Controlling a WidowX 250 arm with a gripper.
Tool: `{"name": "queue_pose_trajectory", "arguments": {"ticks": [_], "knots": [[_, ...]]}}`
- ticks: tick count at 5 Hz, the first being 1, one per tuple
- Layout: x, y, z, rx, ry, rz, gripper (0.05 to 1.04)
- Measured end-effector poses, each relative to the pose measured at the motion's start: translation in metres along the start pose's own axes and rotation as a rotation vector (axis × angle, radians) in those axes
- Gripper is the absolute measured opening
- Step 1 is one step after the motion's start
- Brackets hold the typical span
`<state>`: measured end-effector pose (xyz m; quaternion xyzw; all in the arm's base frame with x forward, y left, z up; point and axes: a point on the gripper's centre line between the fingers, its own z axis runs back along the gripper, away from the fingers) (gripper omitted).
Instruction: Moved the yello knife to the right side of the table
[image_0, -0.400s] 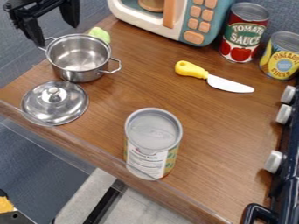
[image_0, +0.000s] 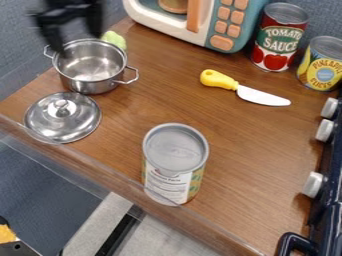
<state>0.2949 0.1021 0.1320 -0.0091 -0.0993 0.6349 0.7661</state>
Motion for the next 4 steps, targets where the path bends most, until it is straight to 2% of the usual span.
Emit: {"name": "queue_pose_trajectory", "arguments": {"ticks": [1, 2, 3, 4], "knots": [[-0.018, -0.021, -0.002, 0.01, 0.025, -0.003, 1.0], [-0.051, -0.049, -0.007, 0.01, 0.063, -0.029, 1.0], [-0.076, -0.068, -0.007, 0.012, 0.02, -0.09, 1.0], [-0.097, -0.084, -0.015, 0.029, 0.028, -0.142, 1.0]]}}
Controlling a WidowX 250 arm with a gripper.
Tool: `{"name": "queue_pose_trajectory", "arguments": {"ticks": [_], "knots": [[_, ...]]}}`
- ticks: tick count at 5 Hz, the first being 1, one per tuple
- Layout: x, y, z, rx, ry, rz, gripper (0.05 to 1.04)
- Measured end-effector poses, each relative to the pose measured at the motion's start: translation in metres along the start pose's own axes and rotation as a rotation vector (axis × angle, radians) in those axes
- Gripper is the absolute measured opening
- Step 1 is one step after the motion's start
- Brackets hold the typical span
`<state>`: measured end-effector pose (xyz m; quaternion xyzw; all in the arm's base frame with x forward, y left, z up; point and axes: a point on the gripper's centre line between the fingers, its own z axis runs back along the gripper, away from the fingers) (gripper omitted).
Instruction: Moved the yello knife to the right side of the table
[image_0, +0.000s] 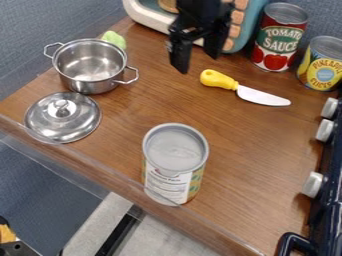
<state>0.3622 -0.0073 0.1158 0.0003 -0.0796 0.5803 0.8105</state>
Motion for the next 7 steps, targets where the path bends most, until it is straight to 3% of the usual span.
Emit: {"name": "queue_pose_trajectory", "arguments": {"ticks": [2, 3, 5, 6, 7], "knots": [[-0.001, -0.031, -0.02, 0.024, 0.032, -0.055, 1.0], [0.0, -0.035, -0.037, 0.056, 0.021, -0.087, 1.0], [-0.001, -0.03, -0.055, 0.075, 0.002, -0.125, 1.0], [0.0, -0.031, -0.059, 0.058, -0.004, -0.158, 0.95], [0.003, -0.03, -0.061, 0.06, -0.025, -0.188, 0.67]]}}
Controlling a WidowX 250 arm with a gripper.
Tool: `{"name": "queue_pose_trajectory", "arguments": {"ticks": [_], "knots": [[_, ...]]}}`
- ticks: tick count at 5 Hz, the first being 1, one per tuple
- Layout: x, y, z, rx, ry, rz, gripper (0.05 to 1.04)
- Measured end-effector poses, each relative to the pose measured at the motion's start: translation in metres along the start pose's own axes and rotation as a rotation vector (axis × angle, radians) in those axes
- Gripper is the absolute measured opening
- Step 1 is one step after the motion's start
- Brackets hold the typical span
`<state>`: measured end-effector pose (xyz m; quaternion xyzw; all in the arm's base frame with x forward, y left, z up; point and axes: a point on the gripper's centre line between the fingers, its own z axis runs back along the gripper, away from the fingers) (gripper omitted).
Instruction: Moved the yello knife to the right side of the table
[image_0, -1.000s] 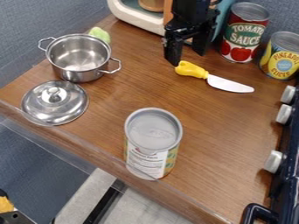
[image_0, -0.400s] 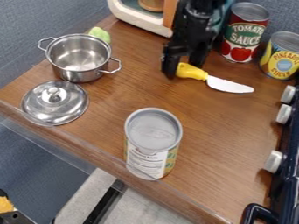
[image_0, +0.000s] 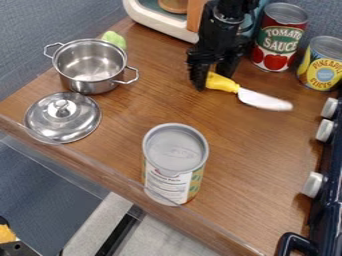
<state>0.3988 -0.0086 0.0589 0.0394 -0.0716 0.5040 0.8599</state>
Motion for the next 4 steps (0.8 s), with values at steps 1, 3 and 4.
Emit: {"name": "queue_pose_trajectory", "arguments": {"ticks": [1, 3, 4], "knots": [[0.0, 0.007, 0.0, -0.006, -0.004, -0.013, 0.526], [0.022, 0.024, 0.014, -0.038, 0.011, -0.049, 0.525], [0.033, 0.027, 0.039, -0.057, -0.012, -0.175, 0.525]]}}
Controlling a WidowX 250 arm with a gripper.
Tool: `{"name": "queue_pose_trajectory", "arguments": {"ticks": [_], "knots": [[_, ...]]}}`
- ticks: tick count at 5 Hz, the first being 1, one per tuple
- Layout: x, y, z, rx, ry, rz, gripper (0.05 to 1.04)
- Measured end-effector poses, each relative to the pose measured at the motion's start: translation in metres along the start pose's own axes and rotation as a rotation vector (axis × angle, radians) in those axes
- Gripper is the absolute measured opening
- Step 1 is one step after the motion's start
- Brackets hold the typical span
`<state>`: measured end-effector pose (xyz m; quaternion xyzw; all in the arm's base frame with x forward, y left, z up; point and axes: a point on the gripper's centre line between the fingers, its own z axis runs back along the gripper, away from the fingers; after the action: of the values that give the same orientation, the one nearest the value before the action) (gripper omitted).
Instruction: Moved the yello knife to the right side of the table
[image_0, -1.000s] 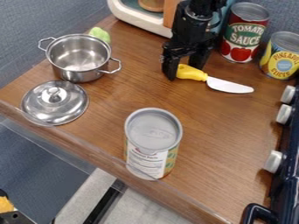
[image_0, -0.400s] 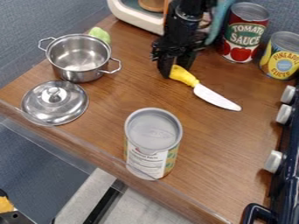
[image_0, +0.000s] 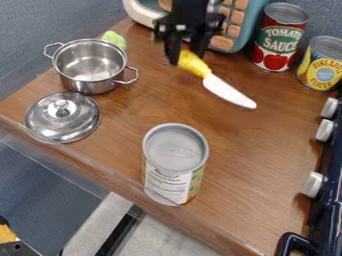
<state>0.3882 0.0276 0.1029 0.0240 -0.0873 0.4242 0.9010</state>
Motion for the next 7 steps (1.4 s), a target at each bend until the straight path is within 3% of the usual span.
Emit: {"name": "queue_pose_trajectory", "arguments": {"ticks": [1, 2, 3, 4, 6, 7], "knots": [[-0.002, -0.013, 0.016, -0.013, -0.028, -0.221, 0.525], [-0.028, -0.045, 0.023, -0.027, -0.102, -0.479, 0.525], [-0.052, -0.074, 0.027, -0.071, -0.187, -0.722, 0.525], [-0.077, -0.09, 0.024, -0.139, -0.176, -0.921, 0.525], [-0.116, -0.11, -0.005, -0.177, -0.112, -1.078, 0.525], [-0.12, -0.108, -0.01, -0.18, -0.103, -1.087, 0.525]]}}
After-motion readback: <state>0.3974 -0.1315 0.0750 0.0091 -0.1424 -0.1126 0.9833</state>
